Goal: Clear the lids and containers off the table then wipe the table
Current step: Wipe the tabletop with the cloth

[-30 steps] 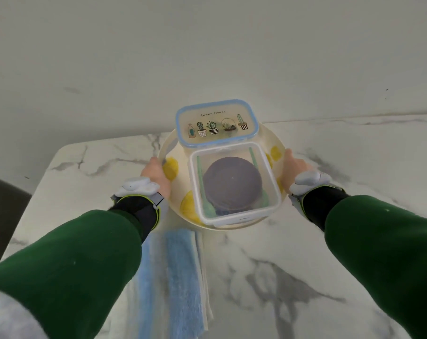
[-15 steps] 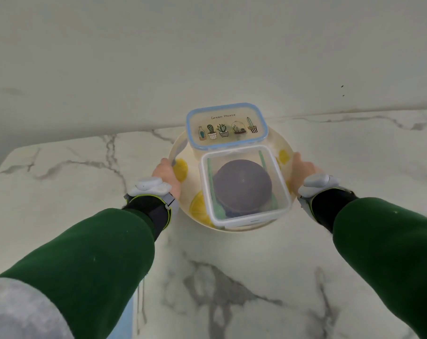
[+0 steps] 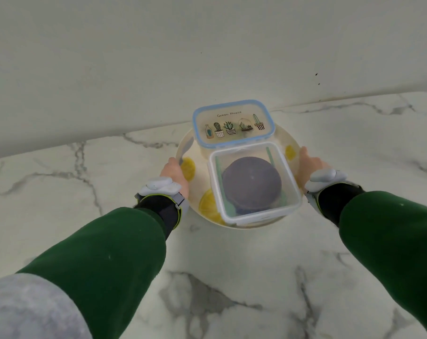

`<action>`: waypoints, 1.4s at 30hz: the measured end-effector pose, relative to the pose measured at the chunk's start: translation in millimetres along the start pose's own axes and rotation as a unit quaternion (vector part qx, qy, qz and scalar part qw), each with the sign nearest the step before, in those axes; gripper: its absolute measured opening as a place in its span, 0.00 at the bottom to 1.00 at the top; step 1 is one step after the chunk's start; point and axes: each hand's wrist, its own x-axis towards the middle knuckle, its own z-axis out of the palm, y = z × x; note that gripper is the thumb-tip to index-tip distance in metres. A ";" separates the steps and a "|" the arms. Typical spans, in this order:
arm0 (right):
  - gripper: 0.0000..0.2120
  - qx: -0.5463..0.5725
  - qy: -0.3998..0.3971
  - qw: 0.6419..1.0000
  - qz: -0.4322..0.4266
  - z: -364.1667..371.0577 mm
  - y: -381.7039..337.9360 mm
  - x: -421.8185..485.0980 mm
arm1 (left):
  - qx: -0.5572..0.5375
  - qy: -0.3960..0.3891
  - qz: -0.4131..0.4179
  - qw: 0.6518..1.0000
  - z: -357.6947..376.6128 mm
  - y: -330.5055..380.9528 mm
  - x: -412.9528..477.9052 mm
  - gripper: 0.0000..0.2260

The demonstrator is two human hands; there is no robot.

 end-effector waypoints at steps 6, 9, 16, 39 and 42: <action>0.29 0.021 0.000 1.000 0.002 -10.2 7.6 -8.7 | -0.013 -0.074 0.020 0.997 -10.4 9.8 -5.8 0.11; 0.18 -0.019 0.024 0.999 0.030 -33.3 -5.5 -19.1 | -0.041 -0.087 0.030 0.995 -31.4 8.2 -10.1 0.13; 0.11 -0.072 0.150 0.978 -0.123 -66.3 -84.3 -73.7 | -0.020 -0.065 0.072 0.995 -65.0 -29.8 -25.4 0.19; 0.15 0.008 0.116 0.941 -0.317 128.9 -318.8 -308.1 | 0.069 -0.007 0.116 0.991 -138.0 -255.1 -159.0 0.18; 0.20 -0.063 0.076 0.928 -0.360 154.7 -320.1 -319.1 | 0.009 -0.021 0.164 0.986 -131.7 -269.2 -172.5 0.21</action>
